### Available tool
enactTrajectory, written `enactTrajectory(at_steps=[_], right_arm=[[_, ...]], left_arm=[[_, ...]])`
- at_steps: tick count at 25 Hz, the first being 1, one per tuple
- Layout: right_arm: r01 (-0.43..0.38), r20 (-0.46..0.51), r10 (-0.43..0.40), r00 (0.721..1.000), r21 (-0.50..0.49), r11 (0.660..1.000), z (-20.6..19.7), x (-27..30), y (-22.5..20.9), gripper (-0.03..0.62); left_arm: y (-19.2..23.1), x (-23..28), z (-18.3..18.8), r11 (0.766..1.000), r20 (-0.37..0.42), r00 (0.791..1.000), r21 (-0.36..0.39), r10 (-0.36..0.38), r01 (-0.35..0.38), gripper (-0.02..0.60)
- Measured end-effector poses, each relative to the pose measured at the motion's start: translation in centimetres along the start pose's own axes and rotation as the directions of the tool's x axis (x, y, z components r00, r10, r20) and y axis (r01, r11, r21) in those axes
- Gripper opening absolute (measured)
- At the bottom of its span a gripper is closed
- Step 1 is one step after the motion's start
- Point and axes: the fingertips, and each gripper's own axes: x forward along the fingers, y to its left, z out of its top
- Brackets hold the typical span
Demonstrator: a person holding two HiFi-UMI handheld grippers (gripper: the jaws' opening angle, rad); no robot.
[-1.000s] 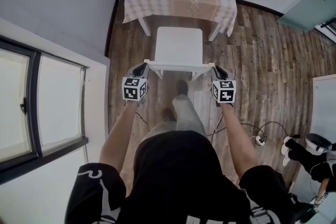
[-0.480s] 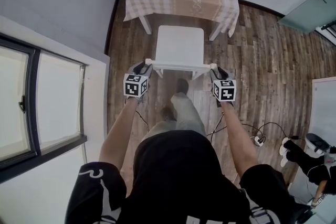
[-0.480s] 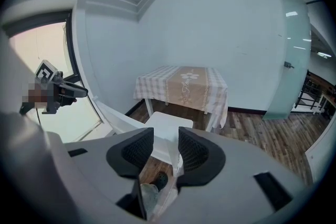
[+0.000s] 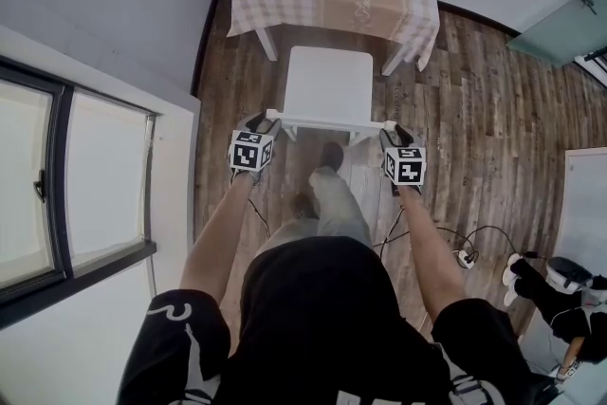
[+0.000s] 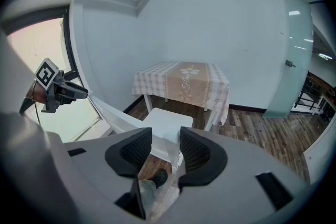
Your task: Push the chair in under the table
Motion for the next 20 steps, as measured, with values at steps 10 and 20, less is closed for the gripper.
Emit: enactTrajectory(at_steps=[10, 20], right_arm=[[0.013, -0.017, -0.013, 1.0, -0.007, 1.0, -0.4, 0.8, -0.4, 0.212], [0.005, -0.063, -0.005, 0.998, 0.002, 1.0, -0.8, 2.5, -0.4, 0.227]], left_arm=[[0.2, 1.9, -0.5, 1.0, -0.05, 0.999, 0.017, 0.004, -0.003, 0.187], [0.3, 2.5, -0.4, 0.999, -0.075, 0.997, 0.043, -0.018, 0.021, 0.193]])
